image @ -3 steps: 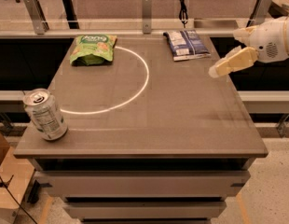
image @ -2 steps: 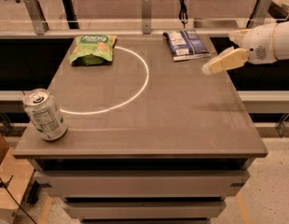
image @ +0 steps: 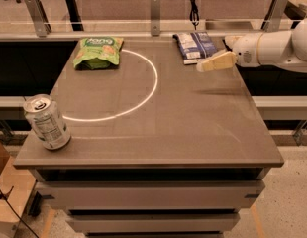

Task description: Pick blue chip bag

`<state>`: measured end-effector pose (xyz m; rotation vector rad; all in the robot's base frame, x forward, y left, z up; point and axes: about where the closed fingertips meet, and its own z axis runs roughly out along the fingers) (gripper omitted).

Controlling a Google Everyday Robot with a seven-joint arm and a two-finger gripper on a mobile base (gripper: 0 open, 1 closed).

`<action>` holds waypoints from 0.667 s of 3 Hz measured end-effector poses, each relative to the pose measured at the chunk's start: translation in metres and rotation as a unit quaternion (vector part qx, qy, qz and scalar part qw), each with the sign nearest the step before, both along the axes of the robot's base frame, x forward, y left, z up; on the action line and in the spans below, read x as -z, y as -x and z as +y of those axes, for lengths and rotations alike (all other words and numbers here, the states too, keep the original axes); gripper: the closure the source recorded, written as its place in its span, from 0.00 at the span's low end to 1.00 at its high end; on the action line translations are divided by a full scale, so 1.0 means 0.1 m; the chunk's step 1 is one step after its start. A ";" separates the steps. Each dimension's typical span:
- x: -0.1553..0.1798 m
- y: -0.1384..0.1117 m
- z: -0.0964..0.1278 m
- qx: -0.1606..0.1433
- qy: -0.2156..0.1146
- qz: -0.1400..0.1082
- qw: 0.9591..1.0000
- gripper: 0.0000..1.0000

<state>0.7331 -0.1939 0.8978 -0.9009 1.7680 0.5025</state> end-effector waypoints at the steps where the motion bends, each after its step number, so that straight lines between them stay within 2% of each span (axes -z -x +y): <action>1: 0.00 0.00 0.00 0.000 0.000 0.000 1.000 0.00; 2: 0.02 -0.16 0.06 0.013 -0.006 -0.019 1.000 0.00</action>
Offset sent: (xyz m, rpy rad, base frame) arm 0.0405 0.0078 -0.0013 0.0277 -0.1049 -0.0809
